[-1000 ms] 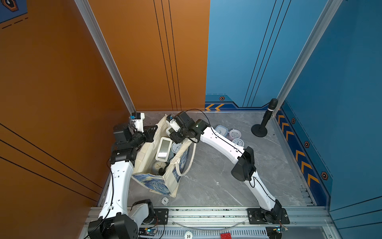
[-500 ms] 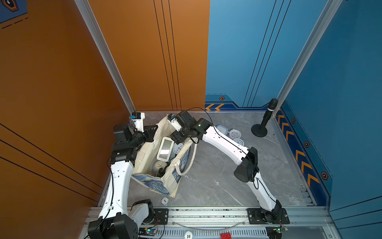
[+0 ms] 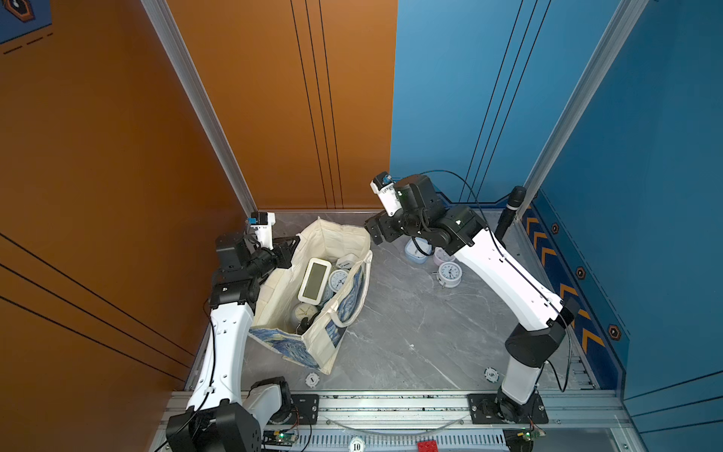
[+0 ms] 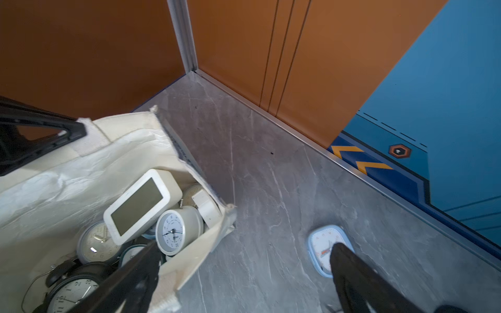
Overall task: Put the alarm clock into the canvas bag
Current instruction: Place the alarm at the canvas bag.
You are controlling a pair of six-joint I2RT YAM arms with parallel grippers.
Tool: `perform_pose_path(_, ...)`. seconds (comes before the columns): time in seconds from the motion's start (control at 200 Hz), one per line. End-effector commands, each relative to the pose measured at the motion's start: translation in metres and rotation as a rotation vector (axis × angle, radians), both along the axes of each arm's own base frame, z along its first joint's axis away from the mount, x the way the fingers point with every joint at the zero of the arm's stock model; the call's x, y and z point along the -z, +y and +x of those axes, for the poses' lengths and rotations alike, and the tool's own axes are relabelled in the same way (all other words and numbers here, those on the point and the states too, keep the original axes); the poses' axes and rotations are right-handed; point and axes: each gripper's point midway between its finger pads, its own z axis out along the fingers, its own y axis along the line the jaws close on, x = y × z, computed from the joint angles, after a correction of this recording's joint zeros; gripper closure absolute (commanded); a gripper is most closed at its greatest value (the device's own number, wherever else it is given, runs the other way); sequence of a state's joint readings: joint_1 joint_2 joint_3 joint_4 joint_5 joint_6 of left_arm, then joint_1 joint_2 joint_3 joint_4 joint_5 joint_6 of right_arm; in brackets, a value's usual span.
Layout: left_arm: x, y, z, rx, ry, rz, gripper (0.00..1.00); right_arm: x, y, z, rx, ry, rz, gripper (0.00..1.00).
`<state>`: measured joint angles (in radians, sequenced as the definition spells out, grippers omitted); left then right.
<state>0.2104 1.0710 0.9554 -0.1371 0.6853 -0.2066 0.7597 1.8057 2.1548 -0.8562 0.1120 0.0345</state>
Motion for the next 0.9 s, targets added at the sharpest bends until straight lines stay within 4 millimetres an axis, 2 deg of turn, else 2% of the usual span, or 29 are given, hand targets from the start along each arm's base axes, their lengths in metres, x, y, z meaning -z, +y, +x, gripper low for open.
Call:
perform_pose_path(0.0,-0.009,-0.001,0.001,0.013,-0.037,-0.002,1.00,0.024,-0.029,0.011,0.114,0.052,-0.036,0.00)
perform_pose_path(0.06,-0.009,-0.001,0.001,0.011,-0.036,-0.002,1.00,0.030,-0.040,0.012,0.155,0.067,-0.036,0.00)
perform_pose_path(0.075,-0.009,-0.001,0.001,0.011,-0.036,-0.002,1.00,0.032,-0.053,0.021,0.194,0.075,-0.034,0.00)
perform_pose_path(0.13,-0.009,-0.001,0.000,0.011,-0.038,-0.001,1.00,0.041,-0.069,0.026,0.248,0.102,-0.024,0.00)
perform_pose_path(0.345,-0.010,-0.002,0.000,0.012,-0.038,-0.003,1.00,0.093,-0.130,0.043,0.458,0.240,0.017,0.00)
perform_pose_path(0.38,-0.010,-0.002,0.000,0.013,-0.039,-0.002,1.00,0.113,-0.141,0.042,0.492,0.278,0.008,0.00)
perform_pose_path(0.606,-0.009,-0.001,0.001,0.011,-0.036,-0.003,1.00,0.187,-0.206,0.040,0.681,0.411,-0.051,0.00)
perform_pose_path(0.776,-0.009,-0.001,0.001,0.013,-0.037,-0.003,1.00,0.221,-0.240,0.039,0.893,0.451,-0.067,0.00)
perform_pose_path(0.896,-0.007,0.000,0.002,0.009,-0.031,-0.003,1.00,0.240,-0.244,0.039,1.018,0.505,0.006,0.00)
